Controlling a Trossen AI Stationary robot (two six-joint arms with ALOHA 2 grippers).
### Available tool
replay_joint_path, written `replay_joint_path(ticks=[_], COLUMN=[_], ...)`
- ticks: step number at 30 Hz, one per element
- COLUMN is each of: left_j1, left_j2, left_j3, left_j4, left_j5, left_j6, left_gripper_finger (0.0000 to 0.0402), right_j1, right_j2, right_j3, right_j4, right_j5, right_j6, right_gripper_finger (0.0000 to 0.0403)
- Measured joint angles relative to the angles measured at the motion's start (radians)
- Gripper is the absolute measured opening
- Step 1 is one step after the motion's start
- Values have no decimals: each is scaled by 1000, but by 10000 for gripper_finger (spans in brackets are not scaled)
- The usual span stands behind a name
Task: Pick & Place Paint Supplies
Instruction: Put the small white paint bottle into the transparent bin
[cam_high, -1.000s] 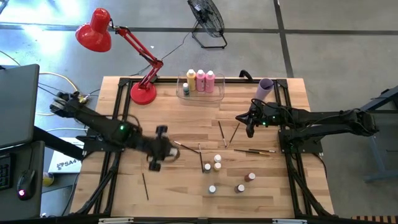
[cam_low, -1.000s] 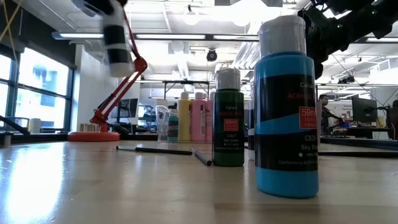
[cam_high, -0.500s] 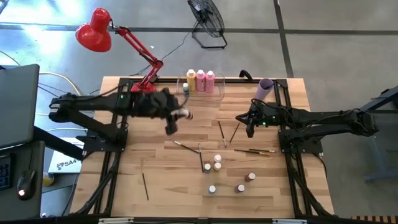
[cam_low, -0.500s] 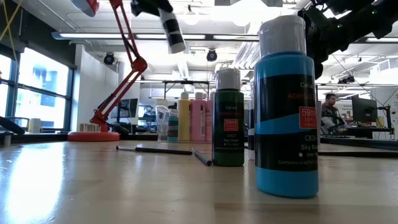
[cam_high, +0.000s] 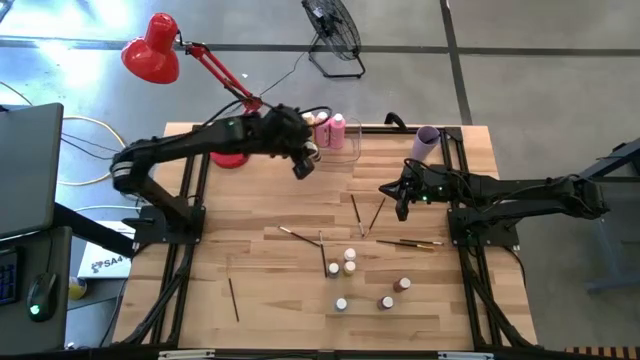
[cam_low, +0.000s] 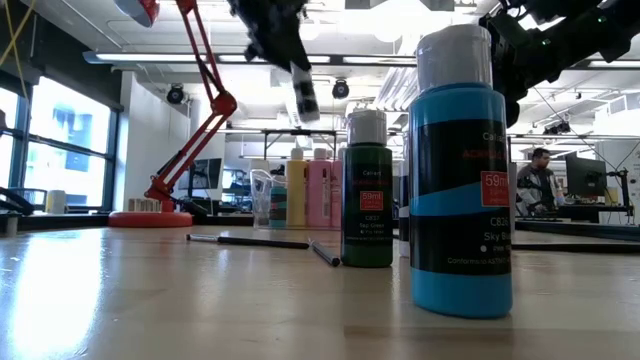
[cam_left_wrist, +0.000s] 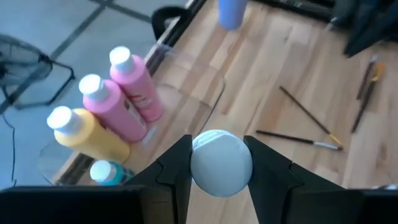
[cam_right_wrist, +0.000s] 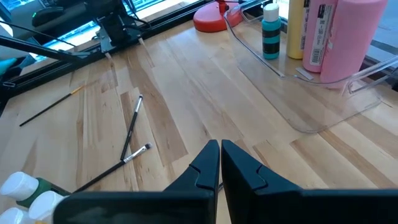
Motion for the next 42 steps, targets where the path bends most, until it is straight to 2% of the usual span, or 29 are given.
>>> replay_joint_path(ticks=[8, 15, 23, 28, 39, 42], left_j1=[94, 142, 146, 146, 146, 146], left_j2=[93, 155, 237, 273, 324, 324], left_j3=[4, 6, 5, 5, 5, -9], left_j4=[-4, 15, 82, 69, 73, 100], left_j5=[8, 8, 8, -24, -29, -58], left_j6=[-23, -52, -67, -81, -109, -116], left_gripper_finger=[118, 118, 118, 118, 118, 118], right_j1=[0, 0, 0, 0, 0, 0], right_j2=[0, 0, 0, 0, 0, 0], right_j3=[0, 0, 0, 0, 0, 0], right_j4=[1, 0, -14, -21, -24, -23], right_j5=[3, 47, 50, 51, 51, 51], right_j6=[-7, -7, -7, -7, -5, -4], right_gripper_finger=[8, 8, 8, 8, 8, 8])
